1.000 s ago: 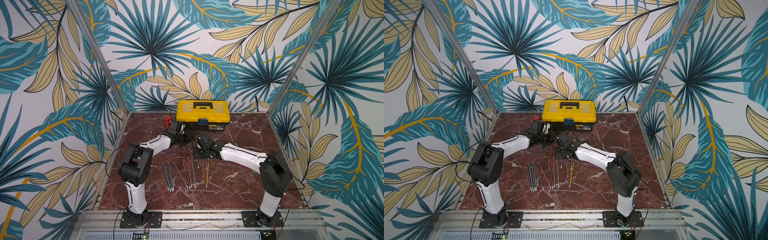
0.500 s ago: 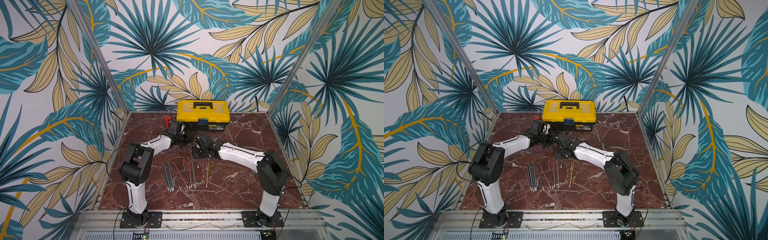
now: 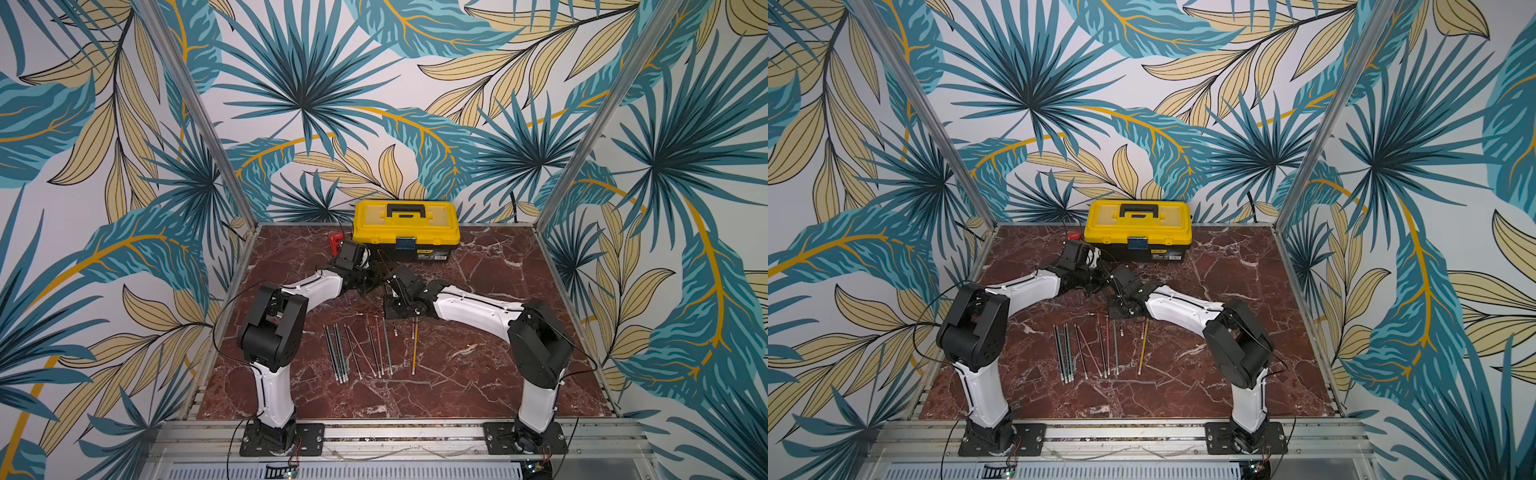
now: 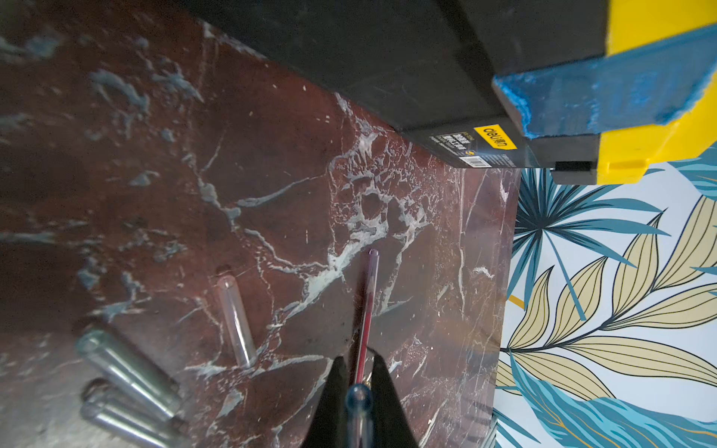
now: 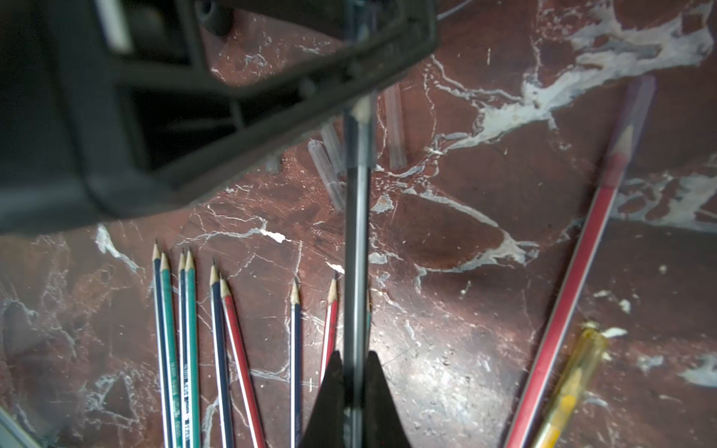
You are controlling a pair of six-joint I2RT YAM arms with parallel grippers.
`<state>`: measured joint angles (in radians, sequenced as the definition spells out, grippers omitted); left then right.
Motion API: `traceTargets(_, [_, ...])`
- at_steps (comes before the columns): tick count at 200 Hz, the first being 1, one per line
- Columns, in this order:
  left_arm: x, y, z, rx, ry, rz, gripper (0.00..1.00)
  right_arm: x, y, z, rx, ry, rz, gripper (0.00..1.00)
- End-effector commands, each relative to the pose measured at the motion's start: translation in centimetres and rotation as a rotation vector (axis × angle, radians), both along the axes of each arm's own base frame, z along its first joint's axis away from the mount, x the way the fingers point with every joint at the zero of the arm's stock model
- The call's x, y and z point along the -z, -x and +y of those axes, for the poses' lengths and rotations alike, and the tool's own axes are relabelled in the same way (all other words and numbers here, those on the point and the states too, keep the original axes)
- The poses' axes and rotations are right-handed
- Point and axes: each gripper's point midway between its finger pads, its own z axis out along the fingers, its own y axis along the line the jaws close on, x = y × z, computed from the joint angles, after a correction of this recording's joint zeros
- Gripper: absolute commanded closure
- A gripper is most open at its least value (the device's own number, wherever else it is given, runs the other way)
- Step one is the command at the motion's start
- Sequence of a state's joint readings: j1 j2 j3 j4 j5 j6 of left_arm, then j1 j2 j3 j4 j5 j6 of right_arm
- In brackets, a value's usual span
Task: Remove the protective cover of the pencils
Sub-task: Remove the protective sleeve from the pencil, then place the pencil at the center of the board.
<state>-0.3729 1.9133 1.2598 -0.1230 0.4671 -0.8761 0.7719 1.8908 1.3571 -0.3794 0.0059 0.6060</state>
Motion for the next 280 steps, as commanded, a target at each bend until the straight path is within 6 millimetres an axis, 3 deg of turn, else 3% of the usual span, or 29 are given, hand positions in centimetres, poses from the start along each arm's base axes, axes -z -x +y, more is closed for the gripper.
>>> traceTargets(1, [0.9, 0.1, 0.1, 0.011, -0.020, -0.005, 0.98, 0.1, 0.8, 0.1, -0.013, -0.033, 0.022, 1.00])
traceTargets(97, [0.9, -0.2, 0.5, 0.005, -0.033, -0.017, 1.00, 2.6, 5.4, -0.7, -0.016, -0.109, 0.114, 1.00])
traceTargets(165, [0.7, -0.6, 0.6, -0.003, -0.048, -0.032, 1.00, 4.0, 6.3, -2.9, 0.072, -0.134, 0.084, 1.00])
traceTargets(211, [2.0, -1.2, 0.1, 0.009, -0.049, -0.007, 1.00, 5.7, 7.2, -2.3, 0.078, -0.195, 0.138, 1.00])
traceTargets(218, [2.2, -1.3, 0.1, 0.009, -0.051, -0.006, 1.00, 5.9, 8.1, -1.3, 0.045, -0.197, 0.146, 1.00])
traceTargets(239, [2.6, -1.6, 0.1, 0.015, -0.070, 0.004, 1.00, 6.4, 8.2, -0.7, 0.032, -0.191, 0.160, 1.00])
traceTargets(280, [3.2, -1.7, 0.2, 0.018, -0.091, 0.024, 1.00, 7.3, 8.3, -1.1, 0.043, -0.154, 0.167, 0.98])
